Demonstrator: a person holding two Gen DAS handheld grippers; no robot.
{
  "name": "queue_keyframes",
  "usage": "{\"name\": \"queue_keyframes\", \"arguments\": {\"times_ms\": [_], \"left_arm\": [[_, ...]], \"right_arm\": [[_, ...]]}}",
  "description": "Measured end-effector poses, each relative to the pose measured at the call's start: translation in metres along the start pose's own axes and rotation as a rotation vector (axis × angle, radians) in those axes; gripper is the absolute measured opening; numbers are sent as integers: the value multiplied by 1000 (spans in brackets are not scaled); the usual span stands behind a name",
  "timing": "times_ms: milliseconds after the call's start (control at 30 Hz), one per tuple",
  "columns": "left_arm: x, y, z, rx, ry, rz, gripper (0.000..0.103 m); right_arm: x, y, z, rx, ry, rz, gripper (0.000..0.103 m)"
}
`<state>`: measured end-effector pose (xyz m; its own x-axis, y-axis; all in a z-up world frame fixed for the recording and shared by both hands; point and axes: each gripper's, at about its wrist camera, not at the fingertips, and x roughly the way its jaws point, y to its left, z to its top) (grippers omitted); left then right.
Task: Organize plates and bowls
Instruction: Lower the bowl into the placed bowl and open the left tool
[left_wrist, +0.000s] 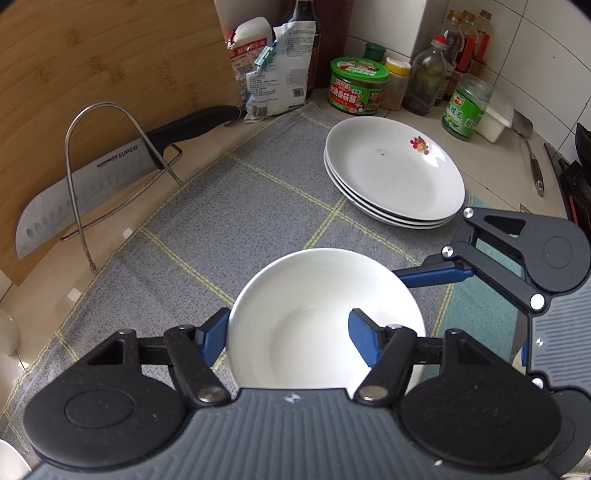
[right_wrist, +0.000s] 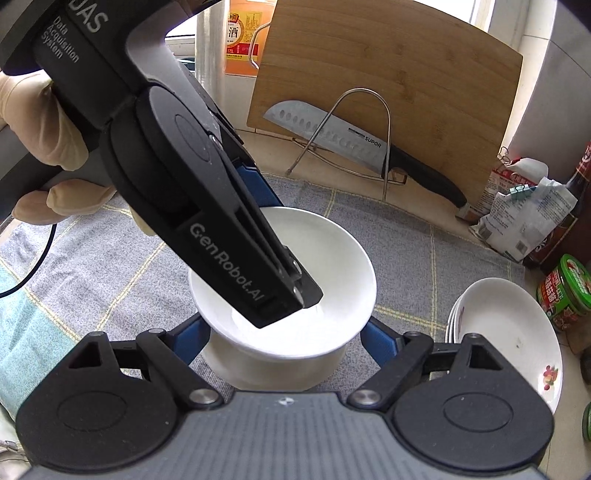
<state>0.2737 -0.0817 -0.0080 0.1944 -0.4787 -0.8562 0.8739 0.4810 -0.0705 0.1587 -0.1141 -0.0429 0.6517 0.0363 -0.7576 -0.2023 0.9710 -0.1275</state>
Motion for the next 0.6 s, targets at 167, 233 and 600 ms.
{"name": "queue_keyframes", "arguments": {"times_ms": [167, 233, 600], "left_arm": [[3, -6, -1, 31, 6, 11, 68], [4, -6, -1, 33, 10, 12, 68], [11, -7, -6, 40, 26, 3, 68]], "right_arm": [[1, -1, -3, 11, 10, 9, 91], [2, -2, -3, 17, 12, 11, 91], [6, -1, -8, 16, 29, 21, 91]]}}
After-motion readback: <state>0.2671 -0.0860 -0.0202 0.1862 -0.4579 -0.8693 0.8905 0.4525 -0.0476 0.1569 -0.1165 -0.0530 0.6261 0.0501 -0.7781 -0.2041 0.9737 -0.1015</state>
